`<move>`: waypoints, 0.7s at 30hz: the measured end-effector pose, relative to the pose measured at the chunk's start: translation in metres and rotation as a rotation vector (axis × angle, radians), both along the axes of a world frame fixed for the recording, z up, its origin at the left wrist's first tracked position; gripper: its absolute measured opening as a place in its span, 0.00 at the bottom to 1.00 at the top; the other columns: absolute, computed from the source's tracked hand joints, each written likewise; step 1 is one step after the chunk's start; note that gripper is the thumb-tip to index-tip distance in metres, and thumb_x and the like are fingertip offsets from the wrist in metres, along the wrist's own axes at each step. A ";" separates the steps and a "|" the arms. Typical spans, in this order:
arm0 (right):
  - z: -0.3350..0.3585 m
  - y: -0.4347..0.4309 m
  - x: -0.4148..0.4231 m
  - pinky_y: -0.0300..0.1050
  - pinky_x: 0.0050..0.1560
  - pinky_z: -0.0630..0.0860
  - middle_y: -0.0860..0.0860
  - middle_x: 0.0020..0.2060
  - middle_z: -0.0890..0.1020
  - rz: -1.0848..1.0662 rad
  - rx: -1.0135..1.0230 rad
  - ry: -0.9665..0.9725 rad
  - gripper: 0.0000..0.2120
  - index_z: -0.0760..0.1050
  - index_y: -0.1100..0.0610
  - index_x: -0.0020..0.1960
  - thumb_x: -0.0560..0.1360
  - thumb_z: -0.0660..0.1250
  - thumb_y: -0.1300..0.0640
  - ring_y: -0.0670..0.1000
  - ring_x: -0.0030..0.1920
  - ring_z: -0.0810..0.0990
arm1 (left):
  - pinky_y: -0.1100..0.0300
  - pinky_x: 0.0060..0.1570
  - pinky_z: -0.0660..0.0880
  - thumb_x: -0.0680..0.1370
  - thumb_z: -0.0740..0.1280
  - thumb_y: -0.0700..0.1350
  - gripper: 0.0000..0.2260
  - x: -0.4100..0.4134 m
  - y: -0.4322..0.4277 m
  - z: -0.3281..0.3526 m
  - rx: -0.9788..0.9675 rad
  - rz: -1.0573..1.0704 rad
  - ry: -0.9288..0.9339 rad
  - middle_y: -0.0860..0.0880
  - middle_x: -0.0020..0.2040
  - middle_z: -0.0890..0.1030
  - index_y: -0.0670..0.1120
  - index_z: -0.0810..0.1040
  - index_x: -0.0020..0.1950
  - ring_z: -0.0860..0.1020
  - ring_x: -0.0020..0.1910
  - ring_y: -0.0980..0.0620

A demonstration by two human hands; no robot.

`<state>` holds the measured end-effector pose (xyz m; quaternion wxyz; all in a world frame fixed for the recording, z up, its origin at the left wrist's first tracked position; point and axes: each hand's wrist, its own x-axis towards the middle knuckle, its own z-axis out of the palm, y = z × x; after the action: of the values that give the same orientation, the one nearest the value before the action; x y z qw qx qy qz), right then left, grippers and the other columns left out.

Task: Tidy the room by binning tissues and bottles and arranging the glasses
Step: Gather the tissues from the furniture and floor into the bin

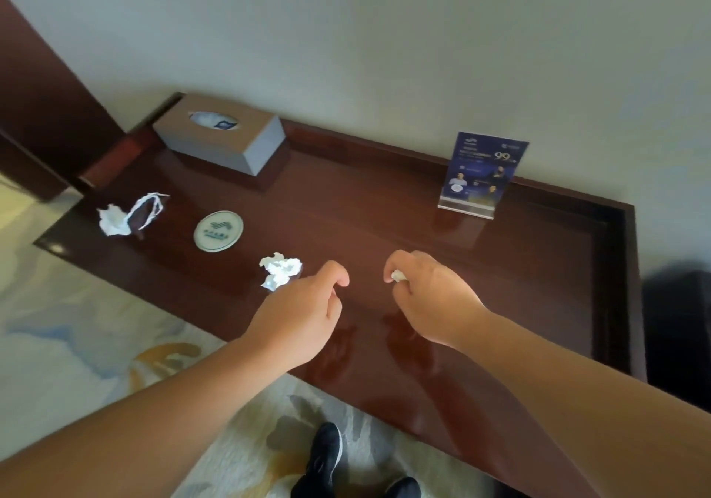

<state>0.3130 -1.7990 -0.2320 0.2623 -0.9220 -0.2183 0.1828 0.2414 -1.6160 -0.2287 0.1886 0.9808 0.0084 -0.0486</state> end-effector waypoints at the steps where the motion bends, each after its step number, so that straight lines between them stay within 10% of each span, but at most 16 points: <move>1: 0.001 0.006 0.000 0.46 0.42 0.73 0.49 0.47 0.73 0.003 0.000 -0.004 0.06 0.72 0.51 0.52 0.79 0.57 0.56 0.53 0.40 0.76 | 0.54 0.37 0.72 0.80 0.56 0.42 0.12 -0.004 0.007 0.002 -0.009 0.029 -0.003 0.51 0.41 0.79 0.51 0.70 0.62 0.76 0.36 0.50; 13: 0.008 0.071 -0.001 0.32 0.34 0.63 0.46 0.48 0.72 0.118 -0.035 -0.068 0.10 0.74 0.51 0.54 0.81 0.54 0.57 0.47 0.40 0.74 | 0.56 0.28 0.61 0.81 0.57 0.47 0.08 -0.012 0.104 0.016 0.106 0.159 -0.155 0.52 0.26 0.71 0.50 0.74 0.56 0.71 0.26 0.46; 21: -0.008 0.129 -0.007 0.41 0.45 0.70 0.47 0.54 0.69 0.071 -0.054 -0.096 0.10 0.73 0.49 0.59 0.81 0.57 0.55 0.50 0.47 0.73 | 0.56 0.29 0.62 0.80 0.60 0.49 0.12 -0.004 0.163 0.002 0.013 0.121 -0.105 0.54 0.26 0.68 0.52 0.70 0.64 0.67 0.25 0.55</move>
<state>0.3063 -1.6702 -0.2401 0.2199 -0.9281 -0.2584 0.1534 0.2379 -1.4530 -0.2267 0.1848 0.9810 0.0582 0.0147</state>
